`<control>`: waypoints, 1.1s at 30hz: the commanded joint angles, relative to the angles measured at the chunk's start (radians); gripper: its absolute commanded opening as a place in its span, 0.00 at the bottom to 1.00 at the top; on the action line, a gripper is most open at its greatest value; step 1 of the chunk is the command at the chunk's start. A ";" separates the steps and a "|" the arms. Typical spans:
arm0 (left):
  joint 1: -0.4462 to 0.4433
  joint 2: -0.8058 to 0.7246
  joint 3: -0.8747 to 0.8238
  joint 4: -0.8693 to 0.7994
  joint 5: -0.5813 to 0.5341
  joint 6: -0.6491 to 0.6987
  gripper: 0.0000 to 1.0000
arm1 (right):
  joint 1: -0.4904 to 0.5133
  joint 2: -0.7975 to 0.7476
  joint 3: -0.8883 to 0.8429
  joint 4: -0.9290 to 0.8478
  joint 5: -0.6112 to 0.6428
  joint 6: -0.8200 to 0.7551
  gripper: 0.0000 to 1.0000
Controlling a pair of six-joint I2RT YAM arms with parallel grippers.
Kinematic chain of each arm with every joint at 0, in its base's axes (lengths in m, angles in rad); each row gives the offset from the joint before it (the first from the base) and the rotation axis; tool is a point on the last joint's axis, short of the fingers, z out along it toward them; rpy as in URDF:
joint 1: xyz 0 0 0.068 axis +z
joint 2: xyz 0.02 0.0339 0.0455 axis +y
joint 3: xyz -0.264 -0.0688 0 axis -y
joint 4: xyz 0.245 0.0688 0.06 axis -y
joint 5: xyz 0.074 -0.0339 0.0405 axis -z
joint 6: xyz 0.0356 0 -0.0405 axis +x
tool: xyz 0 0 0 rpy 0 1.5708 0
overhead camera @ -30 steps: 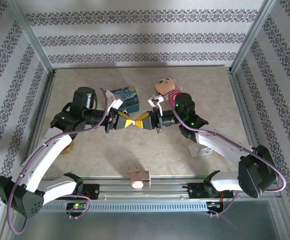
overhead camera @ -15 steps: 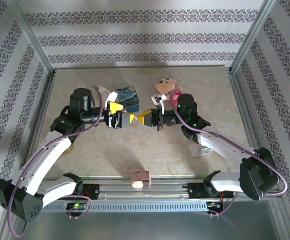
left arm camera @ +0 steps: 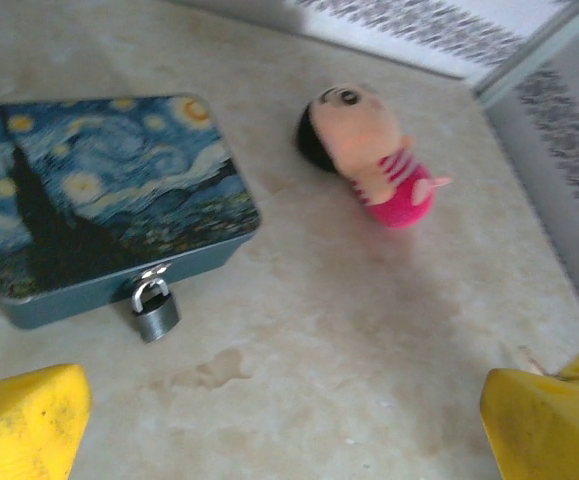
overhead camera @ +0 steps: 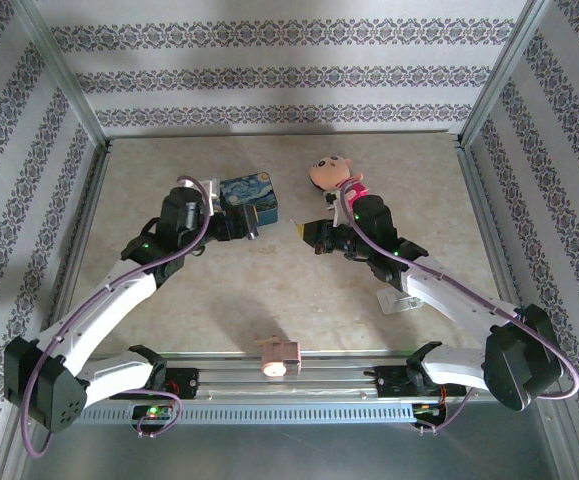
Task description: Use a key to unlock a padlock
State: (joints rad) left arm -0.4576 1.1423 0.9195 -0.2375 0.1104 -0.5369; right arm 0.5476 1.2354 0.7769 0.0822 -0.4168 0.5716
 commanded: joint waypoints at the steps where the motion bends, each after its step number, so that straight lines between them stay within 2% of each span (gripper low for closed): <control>1: -0.058 0.047 -0.022 0.030 -0.225 -0.083 1.00 | 0.010 -0.016 -0.031 -0.070 0.119 0.032 0.00; 5: -0.108 0.125 -0.053 0.065 -0.327 -0.130 0.99 | 0.013 0.000 -0.046 -0.070 0.129 0.042 0.00; 10: -0.145 0.258 -0.063 0.164 -0.362 -0.141 1.00 | 0.018 0.035 -0.048 -0.066 0.136 0.042 0.00; 14: -0.157 0.380 -0.013 0.154 -0.379 -0.135 0.99 | 0.016 0.056 -0.051 -0.066 0.158 0.040 0.00; 18: -0.160 0.483 0.039 0.121 -0.440 -0.163 1.00 | 0.007 0.062 -0.070 -0.060 0.184 0.051 0.00; 21: -0.161 0.563 0.101 0.058 -0.488 -0.175 1.00 | -0.009 0.065 -0.082 -0.056 0.184 0.065 0.00; 25: -0.164 0.646 0.156 0.063 -0.517 -0.165 0.99 | -0.033 0.057 -0.100 -0.033 0.174 0.080 0.00; 33: -0.164 0.755 0.274 -0.027 -0.582 -0.163 0.85 | -0.052 0.033 -0.113 -0.023 0.177 0.079 0.00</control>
State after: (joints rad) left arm -0.6086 1.8805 1.1538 -0.1913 -0.4133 -0.6907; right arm 0.5034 1.2911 0.6777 0.0338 -0.2531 0.6422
